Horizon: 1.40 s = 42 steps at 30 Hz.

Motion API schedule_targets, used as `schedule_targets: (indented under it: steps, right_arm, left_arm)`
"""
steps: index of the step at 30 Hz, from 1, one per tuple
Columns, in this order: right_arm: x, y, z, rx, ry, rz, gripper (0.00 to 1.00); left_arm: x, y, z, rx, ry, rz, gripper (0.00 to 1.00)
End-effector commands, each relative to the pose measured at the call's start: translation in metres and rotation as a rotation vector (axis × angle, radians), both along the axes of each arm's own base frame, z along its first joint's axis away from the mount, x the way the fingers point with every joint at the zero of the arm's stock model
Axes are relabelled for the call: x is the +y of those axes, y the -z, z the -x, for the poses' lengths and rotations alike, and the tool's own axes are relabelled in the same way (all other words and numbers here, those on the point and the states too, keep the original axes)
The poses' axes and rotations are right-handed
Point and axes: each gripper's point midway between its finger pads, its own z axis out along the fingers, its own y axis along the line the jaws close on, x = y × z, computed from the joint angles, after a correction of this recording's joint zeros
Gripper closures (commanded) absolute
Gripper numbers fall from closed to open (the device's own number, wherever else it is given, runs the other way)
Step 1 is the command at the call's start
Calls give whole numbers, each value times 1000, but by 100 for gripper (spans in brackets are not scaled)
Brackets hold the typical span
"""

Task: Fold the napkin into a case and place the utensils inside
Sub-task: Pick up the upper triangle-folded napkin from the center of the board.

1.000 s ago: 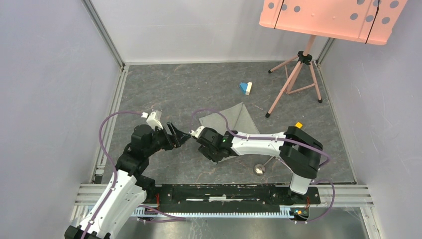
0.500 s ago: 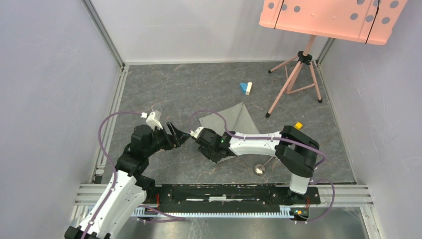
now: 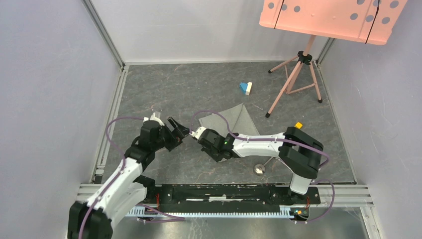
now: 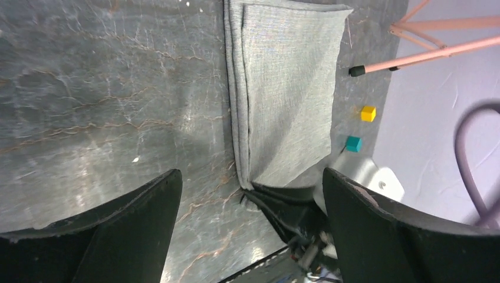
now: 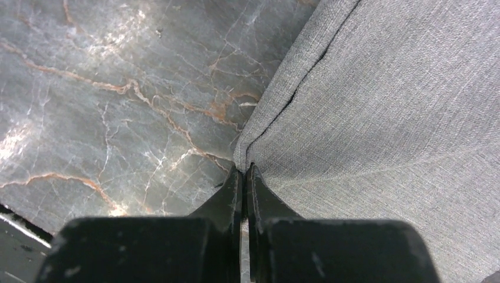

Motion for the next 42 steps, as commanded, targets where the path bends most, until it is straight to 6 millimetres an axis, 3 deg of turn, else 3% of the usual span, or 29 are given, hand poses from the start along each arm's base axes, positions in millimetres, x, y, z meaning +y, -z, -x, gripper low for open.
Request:
schedule_targets:
  steps: [1, 5, 13, 20, 25, 30, 36, 40, 42]
  right_arm:
    - [16, -30, 4, -28, -75, -136, 100]
    - [18, -42, 3, -27, -76, -223, 100]
    - [7, -46, -4, -16, -61, -298, 100]
    - [0, -57, -15, -32, -47, -345, 99]
    - [-2, -57, -19, -35, -41, -359, 99]
    - [-2, -54, -12, -11, -75, -362, 99]
    - [4, -59, -3, 10, -118, -392, 99]
    - [24, -73, 13, 19, -161, -445, 100]
    - [45, -86, 27, 39, -195, -507, 99]
  left_arm:
    - [-31, -13, -29, 36, -48, 274, 6]
    - [-47, -3, -51, 102, -53, 305, 7]
    - [-82, 38, -75, 211, -83, 319, 12]
    - [-84, 78, -81, 292, -197, 310, 32]
    - [-86, 92, -87, 301, -204, 296, 48]
    - [-89, 91, -97, 264, -189, 270, 67]
    - [-80, 73, -104, 206, -174, 214, 91]
    - [-52, 53, -96, 182, -186, 171, 98]
    - [-24, 40, -85, 186, -219, 130, 98]
